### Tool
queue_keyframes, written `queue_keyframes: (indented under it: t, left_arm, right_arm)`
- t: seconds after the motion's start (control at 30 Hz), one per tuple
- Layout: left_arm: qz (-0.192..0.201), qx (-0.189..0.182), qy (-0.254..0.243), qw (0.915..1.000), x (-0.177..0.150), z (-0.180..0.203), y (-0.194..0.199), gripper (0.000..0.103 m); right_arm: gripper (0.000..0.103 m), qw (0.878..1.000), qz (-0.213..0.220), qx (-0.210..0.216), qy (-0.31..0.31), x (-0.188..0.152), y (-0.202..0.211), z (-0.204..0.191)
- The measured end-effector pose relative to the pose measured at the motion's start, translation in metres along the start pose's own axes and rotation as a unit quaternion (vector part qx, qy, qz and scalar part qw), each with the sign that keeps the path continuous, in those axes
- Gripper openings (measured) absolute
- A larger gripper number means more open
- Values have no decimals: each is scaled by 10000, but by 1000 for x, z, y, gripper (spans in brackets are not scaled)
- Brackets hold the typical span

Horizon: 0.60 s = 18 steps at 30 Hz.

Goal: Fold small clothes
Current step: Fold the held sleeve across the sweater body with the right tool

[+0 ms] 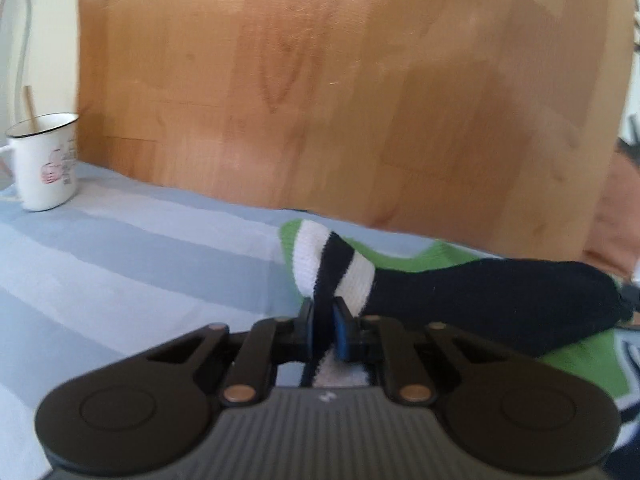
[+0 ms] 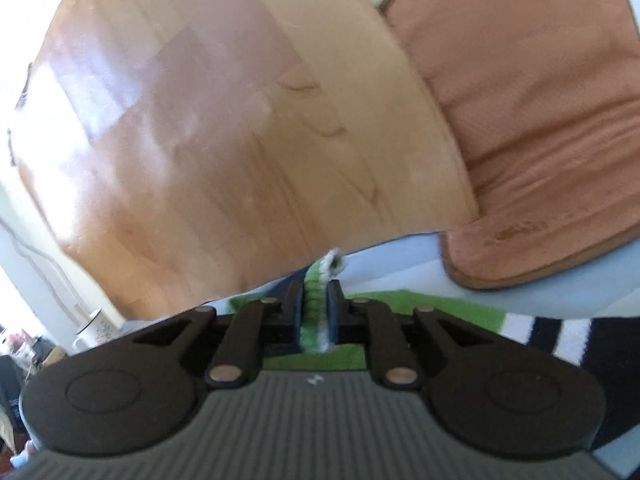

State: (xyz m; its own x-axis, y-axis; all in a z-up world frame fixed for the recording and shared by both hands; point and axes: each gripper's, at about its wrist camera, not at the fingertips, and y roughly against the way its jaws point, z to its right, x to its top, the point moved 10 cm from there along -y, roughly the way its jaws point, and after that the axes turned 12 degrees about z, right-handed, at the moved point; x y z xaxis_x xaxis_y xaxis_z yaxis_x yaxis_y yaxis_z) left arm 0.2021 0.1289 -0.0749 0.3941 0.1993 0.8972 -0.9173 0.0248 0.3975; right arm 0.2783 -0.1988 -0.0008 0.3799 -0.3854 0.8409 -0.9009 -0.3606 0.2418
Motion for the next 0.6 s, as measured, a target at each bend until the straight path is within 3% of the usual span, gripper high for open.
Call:
queue_keyframes:
  t: [0.03,0.1,0.13,0.2,0.3,0.43,0.6]
  left_arm:
    - [-173,152,1,9997,-5,-3,-5,17]
    - [-408,115,139,9990,-9,-7,-9,27]
    - [-358,94,199,9991,-8,-9,-7,41]
    - [-215,50,284,9994,-4,-14,0,60]
    - [108,53,254,9996,5,-19,13,60]
    - [394,-447,388,9975,20,-3,28,60]
    - [396,-945,27,9947,15,29,36,65]
  right_arm:
    - [13,9994,-196,-283,89,-10,-6,10]
    - [14,9963,-627,-569,-138,-28,-7,30]
    - [14,9960,-593,-575,-348,-28,1,36]
    - [14,9960,-160,-500,-716,-12,32,45]
    - [15,9909,539,-630,-1057,15,91,72]
    - [31,9714,1283,-1345,-1478,28,170,132]
    - [32,9377,1551,-1934,-2436,9,222,192]
